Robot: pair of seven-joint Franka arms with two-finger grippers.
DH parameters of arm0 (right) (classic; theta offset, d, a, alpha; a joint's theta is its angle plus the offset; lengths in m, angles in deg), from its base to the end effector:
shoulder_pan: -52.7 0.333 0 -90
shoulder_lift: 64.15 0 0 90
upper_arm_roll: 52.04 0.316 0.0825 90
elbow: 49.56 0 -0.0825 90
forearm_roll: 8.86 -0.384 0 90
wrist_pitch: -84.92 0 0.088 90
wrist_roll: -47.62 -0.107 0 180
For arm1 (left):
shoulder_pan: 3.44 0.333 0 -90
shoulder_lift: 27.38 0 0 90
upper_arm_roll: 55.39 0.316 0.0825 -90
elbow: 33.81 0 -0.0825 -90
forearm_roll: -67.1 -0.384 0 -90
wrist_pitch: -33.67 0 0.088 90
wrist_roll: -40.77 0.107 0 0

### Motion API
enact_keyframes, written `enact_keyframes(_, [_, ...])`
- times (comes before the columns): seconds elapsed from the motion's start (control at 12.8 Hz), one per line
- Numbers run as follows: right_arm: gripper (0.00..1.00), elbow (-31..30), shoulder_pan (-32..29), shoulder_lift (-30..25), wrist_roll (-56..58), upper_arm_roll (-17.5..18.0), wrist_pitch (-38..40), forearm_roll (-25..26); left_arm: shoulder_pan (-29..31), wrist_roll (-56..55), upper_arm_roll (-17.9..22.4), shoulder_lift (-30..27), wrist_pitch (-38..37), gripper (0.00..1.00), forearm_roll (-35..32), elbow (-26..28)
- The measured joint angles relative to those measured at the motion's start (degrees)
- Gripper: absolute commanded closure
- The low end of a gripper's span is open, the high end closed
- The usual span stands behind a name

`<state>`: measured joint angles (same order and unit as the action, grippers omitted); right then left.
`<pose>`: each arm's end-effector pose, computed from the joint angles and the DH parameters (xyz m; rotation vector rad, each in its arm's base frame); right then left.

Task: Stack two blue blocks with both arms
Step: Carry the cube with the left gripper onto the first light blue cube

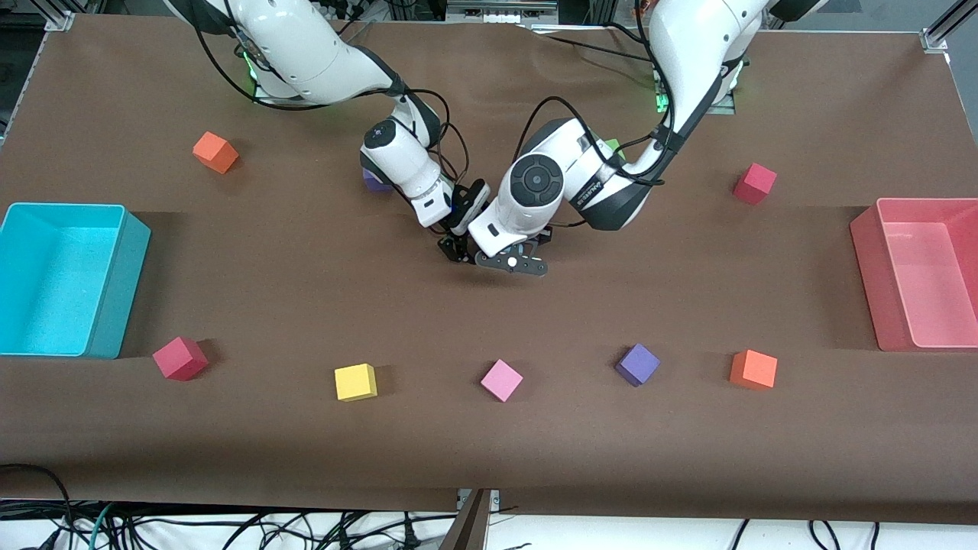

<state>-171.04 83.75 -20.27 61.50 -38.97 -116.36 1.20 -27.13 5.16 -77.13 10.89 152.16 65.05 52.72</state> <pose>0.4139 0.4244 0.1310 -2.3247 -1.3979 -0.8402 0.5225 -0.4669 0.2882 3.0111 -0.1842 -0.2740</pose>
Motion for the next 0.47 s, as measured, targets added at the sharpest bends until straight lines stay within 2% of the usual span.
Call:
enact_keyframes(0.39, [0.00, -1.0, -0.4, -0.2, 0.0, 0.1, -0.9, 0.0, -0.6, 0.0, 0.0, 0.7, 0.6, 0.59, 0.0, 0.0])
enact_keyframes(0.47, [0.00, -1.4, -0.7, -0.4, 0.0, 0.1, -1.2, 0.2, -0.6, 0.0, 0.0, 0.8, 0.6, 0.52, 0.0, 0.0])
